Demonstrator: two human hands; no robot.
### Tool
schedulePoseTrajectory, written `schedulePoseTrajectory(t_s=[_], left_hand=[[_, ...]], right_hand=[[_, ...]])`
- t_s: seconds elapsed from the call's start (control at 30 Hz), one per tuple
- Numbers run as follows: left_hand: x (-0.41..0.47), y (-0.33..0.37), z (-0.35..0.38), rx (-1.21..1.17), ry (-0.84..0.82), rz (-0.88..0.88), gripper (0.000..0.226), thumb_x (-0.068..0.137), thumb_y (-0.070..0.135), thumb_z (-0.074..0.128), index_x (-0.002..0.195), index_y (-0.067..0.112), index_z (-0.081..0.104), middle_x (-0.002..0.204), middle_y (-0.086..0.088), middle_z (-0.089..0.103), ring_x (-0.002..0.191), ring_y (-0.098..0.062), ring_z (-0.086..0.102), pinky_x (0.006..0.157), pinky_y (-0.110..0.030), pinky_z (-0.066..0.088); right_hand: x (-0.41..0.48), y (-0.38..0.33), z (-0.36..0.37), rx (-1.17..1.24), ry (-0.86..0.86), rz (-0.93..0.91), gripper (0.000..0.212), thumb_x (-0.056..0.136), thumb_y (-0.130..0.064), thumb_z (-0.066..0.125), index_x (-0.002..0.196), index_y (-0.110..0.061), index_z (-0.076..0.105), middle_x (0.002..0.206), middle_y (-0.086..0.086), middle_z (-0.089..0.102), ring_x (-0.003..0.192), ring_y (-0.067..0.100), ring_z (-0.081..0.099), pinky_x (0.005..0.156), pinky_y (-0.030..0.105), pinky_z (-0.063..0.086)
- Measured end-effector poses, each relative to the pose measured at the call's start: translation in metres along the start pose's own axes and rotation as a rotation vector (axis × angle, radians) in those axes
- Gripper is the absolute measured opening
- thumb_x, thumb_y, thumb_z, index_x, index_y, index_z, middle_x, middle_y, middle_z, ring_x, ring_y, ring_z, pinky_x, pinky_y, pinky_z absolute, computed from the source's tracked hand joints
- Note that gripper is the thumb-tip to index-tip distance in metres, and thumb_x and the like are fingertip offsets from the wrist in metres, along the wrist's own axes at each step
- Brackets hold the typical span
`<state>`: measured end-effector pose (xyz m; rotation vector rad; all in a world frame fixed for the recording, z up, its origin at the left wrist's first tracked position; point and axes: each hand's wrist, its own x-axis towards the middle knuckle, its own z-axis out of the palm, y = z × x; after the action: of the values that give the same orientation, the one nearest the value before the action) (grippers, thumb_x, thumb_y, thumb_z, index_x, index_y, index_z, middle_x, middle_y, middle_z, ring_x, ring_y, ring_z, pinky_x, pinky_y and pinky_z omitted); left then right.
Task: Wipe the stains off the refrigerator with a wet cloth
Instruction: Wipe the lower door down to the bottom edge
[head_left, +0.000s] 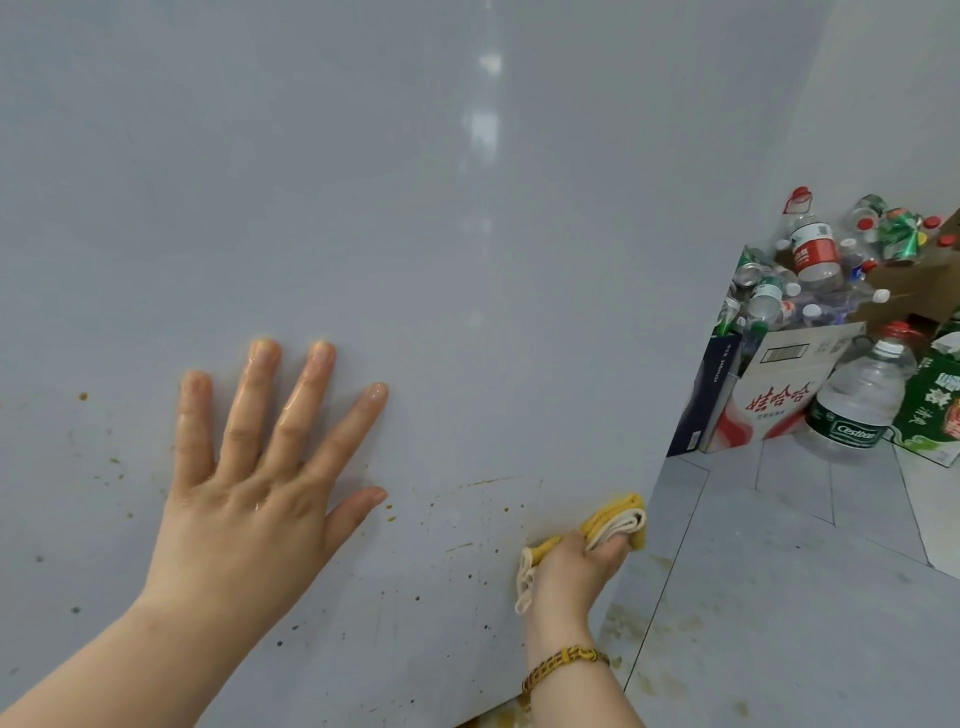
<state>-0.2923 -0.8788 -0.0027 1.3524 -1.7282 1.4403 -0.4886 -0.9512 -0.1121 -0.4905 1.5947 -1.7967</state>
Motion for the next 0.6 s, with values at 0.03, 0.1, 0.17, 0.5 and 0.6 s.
schedulePoseTrajectory(t_s=[0.03,0.1,0.17,0.5,0.6], left_hand=[[0.0,0.0,0.0,-0.001,-0.004,0.003,0.073,0.084,0.052,0.042,0.146,0.022,0.02,0.156,-0.004,-0.003,0.143,-0.028,-0.001,0.112,-0.052,0.003],[-0.001,-0.001,-0.001,0.006,-0.012,0.009,0.072,0.084,0.052,0.042,0.145,0.021,0.021,0.156,-0.004,-0.004,0.143,-0.028,-0.001,0.113,-0.051,0.004],[-0.001,-0.003,-0.002,0.011,-0.024,0.006,0.069,0.084,0.051,0.041,0.144,0.022,0.023,0.156,-0.004,-0.004,0.143,-0.027,-0.001,0.113,-0.051,0.004],[0.007,-0.001,-0.016,-0.073,-0.156,-0.045,0.059,0.09,0.051,0.026,0.141,0.022,0.025,0.154,-0.003,0.005,0.142,-0.02,-0.009,0.113,-0.047,0.002],[0.005,-0.003,-0.024,-0.149,-0.203,-0.099,0.058,0.094,0.051,0.014,0.141,0.018,0.025,0.148,-0.007,0.02,0.142,-0.015,-0.012,0.114,-0.043,0.003]], right_hand=[[0.0,-0.008,0.005,0.036,0.009,0.009,0.062,0.091,-0.002,0.029,0.144,-0.031,0.017,0.151,0.007,0.023,0.115,0.022,0.038,0.106,0.054,0.032],[-0.005,-0.034,0.013,0.056,0.007,-0.056,0.066,0.087,0.005,0.028,0.145,-0.025,0.019,0.152,0.005,0.021,0.126,0.025,0.036,0.109,0.051,0.03],[-0.02,-0.06,0.02,0.026,-0.026,-0.249,0.066,0.086,0.01,0.029,0.145,-0.016,0.02,0.154,-0.001,0.013,0.139,0.02,0.02,0.116,0.04,0.018],[-0.084,0.015,0.013,-0.194,-0.165,-0.628,0.058,0.082,-0.035,0.022,0.137,-0.035,0.005,0.147,-0.007,0.0,0.138,0.006,0.005,0.114,0.029,0.007],[-0.089,0.009,0.005,-0.248,-0.211,-0.525,0.054,0.082,-0.031,0.024,0.129,-0.034,-0.002,0.142,-0.017,-0.009,0.14,0.01,0.001,0.115,0.026,0.002]])
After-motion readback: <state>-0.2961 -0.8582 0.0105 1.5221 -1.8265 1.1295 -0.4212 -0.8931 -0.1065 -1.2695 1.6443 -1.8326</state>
